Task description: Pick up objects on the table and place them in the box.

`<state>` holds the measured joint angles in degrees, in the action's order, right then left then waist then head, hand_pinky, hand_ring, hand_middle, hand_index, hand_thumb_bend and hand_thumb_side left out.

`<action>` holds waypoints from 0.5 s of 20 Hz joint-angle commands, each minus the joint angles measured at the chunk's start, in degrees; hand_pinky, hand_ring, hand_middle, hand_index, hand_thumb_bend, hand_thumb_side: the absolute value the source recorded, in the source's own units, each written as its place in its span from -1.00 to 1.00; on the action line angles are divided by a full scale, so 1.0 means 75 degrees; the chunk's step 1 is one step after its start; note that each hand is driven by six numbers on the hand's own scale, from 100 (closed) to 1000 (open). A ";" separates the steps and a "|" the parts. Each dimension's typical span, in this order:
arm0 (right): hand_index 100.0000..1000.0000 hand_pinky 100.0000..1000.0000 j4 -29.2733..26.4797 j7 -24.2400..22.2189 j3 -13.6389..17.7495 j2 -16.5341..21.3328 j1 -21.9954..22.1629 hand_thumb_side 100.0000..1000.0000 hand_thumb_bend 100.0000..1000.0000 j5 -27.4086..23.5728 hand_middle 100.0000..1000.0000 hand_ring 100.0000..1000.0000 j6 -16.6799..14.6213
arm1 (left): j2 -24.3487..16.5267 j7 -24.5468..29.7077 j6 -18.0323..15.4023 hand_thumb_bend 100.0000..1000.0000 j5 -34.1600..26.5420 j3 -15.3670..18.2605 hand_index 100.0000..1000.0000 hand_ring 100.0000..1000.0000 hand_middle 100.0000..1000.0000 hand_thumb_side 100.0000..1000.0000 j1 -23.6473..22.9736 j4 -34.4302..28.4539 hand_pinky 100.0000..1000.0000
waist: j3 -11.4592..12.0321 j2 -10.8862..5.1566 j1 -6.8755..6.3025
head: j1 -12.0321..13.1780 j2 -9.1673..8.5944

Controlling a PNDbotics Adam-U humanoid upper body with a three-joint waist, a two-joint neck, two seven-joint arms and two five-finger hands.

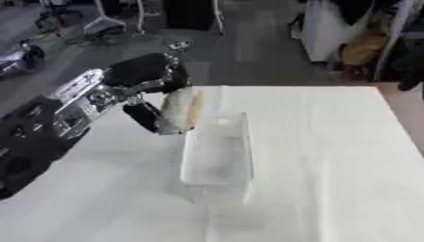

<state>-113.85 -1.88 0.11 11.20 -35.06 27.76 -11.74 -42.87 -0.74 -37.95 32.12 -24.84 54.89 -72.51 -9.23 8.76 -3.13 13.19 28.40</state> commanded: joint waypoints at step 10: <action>0.09 -0.94 -0.0100 0.0035 0.0056 -0.0168 -0.0339 1.00 -0.22 0.0032 -0.10 -0.33 0.0059 | 0.0076 0.0141 -0.0303 -1.00 0.0421 0.0039 -0.46 -1.00 -0.82 0.08 0.0116 0.0163 -1.00 | -0.0142 -0.0034 -0.0085 | 0.0005 -0.0110</action>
<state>-113.85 -1.74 0.16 10.01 -36.47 27.84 -11.35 -41.41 0.10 -40.10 34.47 -25.01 54.87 -71.09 -10.19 9.27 -3.83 13.18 28.38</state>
